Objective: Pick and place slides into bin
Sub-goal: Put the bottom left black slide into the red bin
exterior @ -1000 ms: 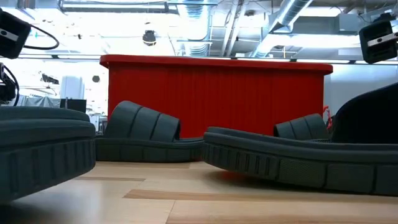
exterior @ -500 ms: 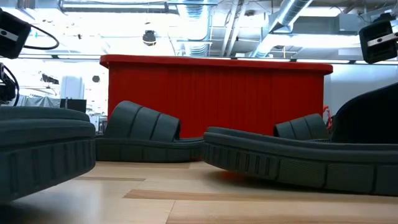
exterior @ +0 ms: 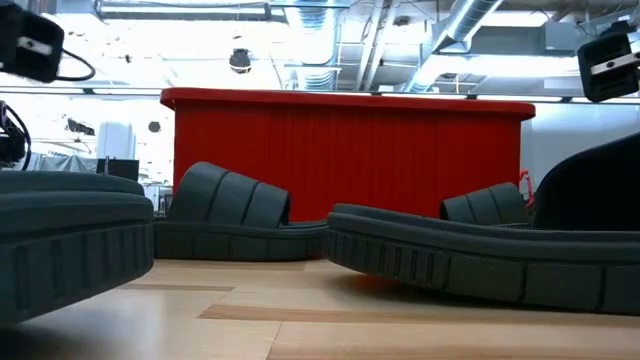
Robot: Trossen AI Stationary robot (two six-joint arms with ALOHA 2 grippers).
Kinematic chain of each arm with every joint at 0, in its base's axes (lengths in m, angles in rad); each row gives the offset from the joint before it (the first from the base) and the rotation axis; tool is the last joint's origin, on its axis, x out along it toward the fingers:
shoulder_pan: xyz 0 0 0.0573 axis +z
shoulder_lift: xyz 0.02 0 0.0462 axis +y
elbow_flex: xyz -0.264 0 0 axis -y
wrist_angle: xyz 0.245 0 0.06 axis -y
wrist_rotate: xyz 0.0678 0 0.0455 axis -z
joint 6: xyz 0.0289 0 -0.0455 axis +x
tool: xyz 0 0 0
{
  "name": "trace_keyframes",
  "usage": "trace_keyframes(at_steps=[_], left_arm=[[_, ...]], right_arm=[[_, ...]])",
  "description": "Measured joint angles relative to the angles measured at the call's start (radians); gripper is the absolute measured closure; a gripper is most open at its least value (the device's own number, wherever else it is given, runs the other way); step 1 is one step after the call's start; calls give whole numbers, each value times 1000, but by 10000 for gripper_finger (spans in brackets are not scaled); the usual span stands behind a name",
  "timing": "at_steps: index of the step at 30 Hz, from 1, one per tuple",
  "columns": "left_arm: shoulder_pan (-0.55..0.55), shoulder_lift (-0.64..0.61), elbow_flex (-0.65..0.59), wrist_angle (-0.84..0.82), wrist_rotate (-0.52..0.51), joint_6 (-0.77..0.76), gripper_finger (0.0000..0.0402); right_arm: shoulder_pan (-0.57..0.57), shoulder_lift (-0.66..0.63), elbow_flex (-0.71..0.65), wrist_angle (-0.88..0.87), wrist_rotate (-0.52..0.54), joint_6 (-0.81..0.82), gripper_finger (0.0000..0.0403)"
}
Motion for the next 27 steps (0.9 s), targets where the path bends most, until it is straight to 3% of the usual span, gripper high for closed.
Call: trace_keyframes(at_steps=[8, 14, 17, 21, 27], left_arm=[[0, 0, 0, 306, -312, 26, 150], [0, 0, 3, 570, -378, 144, 150], [0, 0, 50, 559, -474, 189, 150], [1, 0, 151, 403, -583, 188, 150], [1, 0, 213, 375, -582, 180, 150]], right_arm=[[0, 0, 0, 0, 0, 0, 403], [0, 0, 0, 0, 0, 0, 403], [0, 0, 0, 0, 0, 0, 403], [0, 0, 0, 0, 0, 0, 403], [0, 0, 0, 0, 0, 0, 403]])
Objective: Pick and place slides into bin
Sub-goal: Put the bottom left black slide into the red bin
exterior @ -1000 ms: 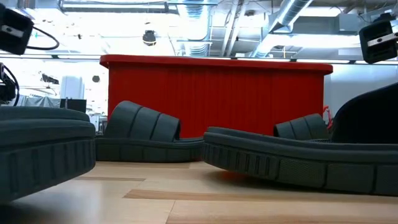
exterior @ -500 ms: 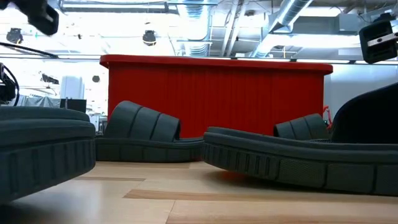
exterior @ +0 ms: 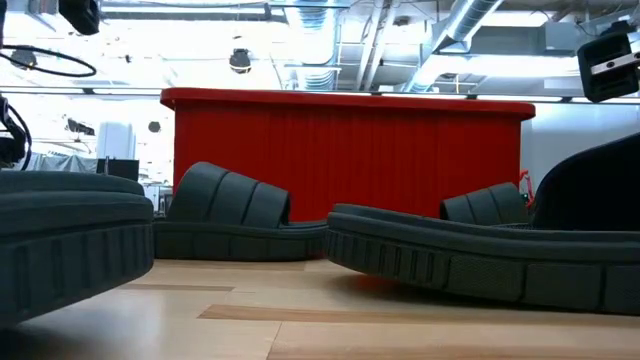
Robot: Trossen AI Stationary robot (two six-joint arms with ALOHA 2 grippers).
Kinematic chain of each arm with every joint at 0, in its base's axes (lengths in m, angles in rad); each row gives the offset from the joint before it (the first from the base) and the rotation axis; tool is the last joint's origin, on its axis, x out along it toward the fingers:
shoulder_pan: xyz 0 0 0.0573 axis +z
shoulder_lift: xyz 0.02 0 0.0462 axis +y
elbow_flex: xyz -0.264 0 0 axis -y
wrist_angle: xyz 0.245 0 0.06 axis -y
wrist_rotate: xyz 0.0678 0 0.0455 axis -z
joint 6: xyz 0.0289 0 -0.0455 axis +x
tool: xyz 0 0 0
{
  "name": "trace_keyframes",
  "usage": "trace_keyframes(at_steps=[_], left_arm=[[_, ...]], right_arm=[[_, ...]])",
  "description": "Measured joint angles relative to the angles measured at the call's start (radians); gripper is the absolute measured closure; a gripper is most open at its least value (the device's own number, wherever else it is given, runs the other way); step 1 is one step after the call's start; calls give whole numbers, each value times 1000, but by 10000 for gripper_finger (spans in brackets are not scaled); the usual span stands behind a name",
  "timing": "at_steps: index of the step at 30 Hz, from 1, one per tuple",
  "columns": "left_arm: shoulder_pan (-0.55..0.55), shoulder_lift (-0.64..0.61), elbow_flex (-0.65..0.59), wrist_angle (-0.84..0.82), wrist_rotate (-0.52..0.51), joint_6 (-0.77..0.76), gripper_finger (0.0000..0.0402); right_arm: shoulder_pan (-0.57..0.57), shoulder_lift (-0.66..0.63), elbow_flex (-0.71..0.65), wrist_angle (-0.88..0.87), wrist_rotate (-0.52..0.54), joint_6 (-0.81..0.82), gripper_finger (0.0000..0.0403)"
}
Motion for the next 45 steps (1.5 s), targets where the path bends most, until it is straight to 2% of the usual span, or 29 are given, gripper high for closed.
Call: trace_keyframes(at_steps=[5, 9, 13, 17, 22, 25, 28, 30, 34, 40, 42, 45], left_arm=[[0, 0, 11, -1, 36, -15, 150], [0, 0, 11, 0, 35, 16, 150], [0, 0, 11, -5, 36, -58, 150], [0, 0, 11, -14, 9, -64, 150], [0, 0, 11, -34, -76, -258, 150], [0, -1, 11, -5, -104, -213, 150], [-1, -2, 13, 69, -102, -137, 153], [-3, 1, 34, 56, -80, -99, 158], [-21, 45, 151, -178, -71, -112, 169], [-46, 224, 447, -684, -95, -334, 175], [-48, 302, 555, -861, -56, -452, 176], [-48, 418, 698, -1130, 69, -664, 176]], right_arm=[[0, 0, 0, 0, 0, 0, 403], [0, 0, 0, 0, 0, 0, 403], [0, 0, 0, 0, 0, 0, 403], [0, 0, 0, 0, 0, 0, 403], [0, 0, 0, 0, 0, 0, 403], [0, 0, 0, 0, 0, 0, 403], [0, 0, 0, 0, 0, 0, 403], [0, 0, 0, 0, 0, 0, 403], [0, 0, 0, 0, 0, 0, 403], [0, 0, 0, 0, 0, 0, 403], [0, 0, 0, 0, 0, 0, 403], [0, 0, 0, 0, 0, 0, 403]])
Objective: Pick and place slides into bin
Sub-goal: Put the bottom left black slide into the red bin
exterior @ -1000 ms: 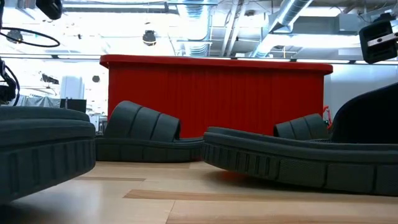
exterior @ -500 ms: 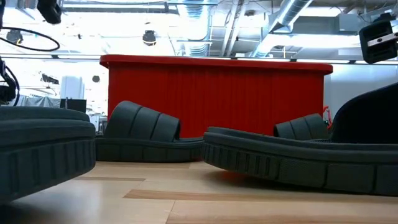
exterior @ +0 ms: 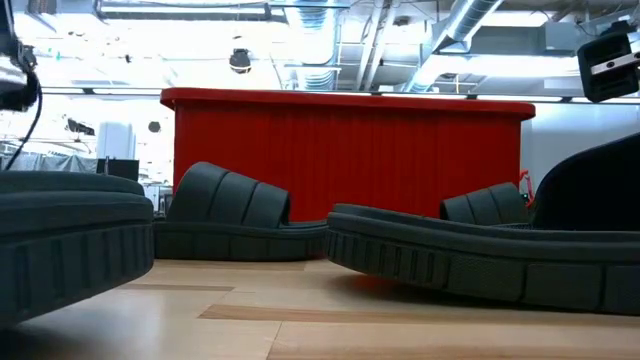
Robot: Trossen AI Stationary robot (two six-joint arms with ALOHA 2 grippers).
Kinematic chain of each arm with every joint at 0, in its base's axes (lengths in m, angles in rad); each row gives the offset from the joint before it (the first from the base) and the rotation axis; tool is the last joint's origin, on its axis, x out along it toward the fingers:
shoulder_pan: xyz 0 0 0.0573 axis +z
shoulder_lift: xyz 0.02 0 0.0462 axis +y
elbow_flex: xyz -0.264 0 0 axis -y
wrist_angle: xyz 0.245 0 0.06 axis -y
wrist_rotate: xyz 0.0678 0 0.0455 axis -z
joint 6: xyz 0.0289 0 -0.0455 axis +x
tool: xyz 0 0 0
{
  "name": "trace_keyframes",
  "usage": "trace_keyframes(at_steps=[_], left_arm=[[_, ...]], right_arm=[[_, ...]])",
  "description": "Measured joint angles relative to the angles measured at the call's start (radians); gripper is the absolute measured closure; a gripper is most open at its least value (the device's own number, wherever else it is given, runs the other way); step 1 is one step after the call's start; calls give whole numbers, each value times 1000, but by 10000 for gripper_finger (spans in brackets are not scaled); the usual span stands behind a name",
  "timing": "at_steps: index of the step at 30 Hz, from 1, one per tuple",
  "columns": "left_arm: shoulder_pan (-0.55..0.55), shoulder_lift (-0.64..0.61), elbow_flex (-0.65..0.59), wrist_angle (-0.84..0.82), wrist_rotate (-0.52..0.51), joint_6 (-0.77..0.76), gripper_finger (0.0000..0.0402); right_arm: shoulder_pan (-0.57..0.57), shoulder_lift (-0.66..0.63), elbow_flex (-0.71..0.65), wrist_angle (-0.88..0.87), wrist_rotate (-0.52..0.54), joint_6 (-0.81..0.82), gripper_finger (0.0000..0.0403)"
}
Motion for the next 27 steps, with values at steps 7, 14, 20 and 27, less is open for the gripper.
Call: trace_keyframes(at_steps=[7, 14, 20, 27], left_arm=[[0, 234, 156, -457, 311, -371, 176], [0, 361, 159, -522, 399, -358, 176], [0, 406, 160, -513, 410, -199, 176], [0, 438, 160, -550, 458, -113, 176]], right_arm=[[0, 0, 0, 0, 0, 0, 403], [0, 0, 0, 0, 0, 0, 403], [0, 0, 0, 0, 0, 0, 403], [0, 0, 0, 0, 0, 0, 403]])
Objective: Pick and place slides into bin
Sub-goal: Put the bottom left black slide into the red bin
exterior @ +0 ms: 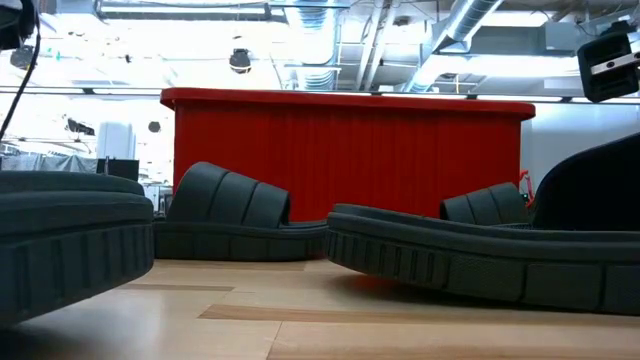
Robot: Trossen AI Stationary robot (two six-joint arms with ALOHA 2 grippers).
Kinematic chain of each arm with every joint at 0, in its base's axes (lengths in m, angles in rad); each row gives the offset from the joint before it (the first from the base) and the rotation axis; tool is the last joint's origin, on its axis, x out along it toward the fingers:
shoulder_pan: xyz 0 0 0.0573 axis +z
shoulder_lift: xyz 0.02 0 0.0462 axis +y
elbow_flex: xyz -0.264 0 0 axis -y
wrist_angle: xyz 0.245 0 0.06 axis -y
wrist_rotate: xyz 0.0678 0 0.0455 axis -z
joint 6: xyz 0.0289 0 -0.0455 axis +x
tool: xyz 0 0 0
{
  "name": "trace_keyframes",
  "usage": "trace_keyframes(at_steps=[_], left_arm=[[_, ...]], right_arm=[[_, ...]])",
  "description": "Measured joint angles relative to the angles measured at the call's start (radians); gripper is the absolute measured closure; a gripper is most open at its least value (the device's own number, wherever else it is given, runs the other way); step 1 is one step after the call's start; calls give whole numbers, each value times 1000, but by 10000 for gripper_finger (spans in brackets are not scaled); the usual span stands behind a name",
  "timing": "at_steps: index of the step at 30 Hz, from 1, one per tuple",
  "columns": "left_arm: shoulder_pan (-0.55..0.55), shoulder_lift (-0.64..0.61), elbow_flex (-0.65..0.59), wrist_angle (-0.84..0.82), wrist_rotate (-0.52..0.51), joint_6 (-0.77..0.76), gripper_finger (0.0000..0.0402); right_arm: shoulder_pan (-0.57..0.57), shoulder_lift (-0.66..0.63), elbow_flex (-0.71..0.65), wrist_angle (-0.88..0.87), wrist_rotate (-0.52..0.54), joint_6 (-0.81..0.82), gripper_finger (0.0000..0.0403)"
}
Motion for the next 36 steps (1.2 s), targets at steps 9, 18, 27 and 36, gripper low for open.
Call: trace_keyframes(at_steps=[9, 18, 27, 36], left_arm=[[26, 110, 0, -49, -179, 267, 176], [55, 126, 0, -4, -144, 351, 176], [36, 123, -129, 296, 48, 161, 176], [-49, 109, -223, 457, 153, -187, 176]], right_arm=[[0, 0, 0, 0, 0, 0, 403], [0, 0, 0, 0, 0, 0, 403], [0, 0, 0, 0, 0, 0, 403], [0, 0, 0, 0, 0, 0, 403]])
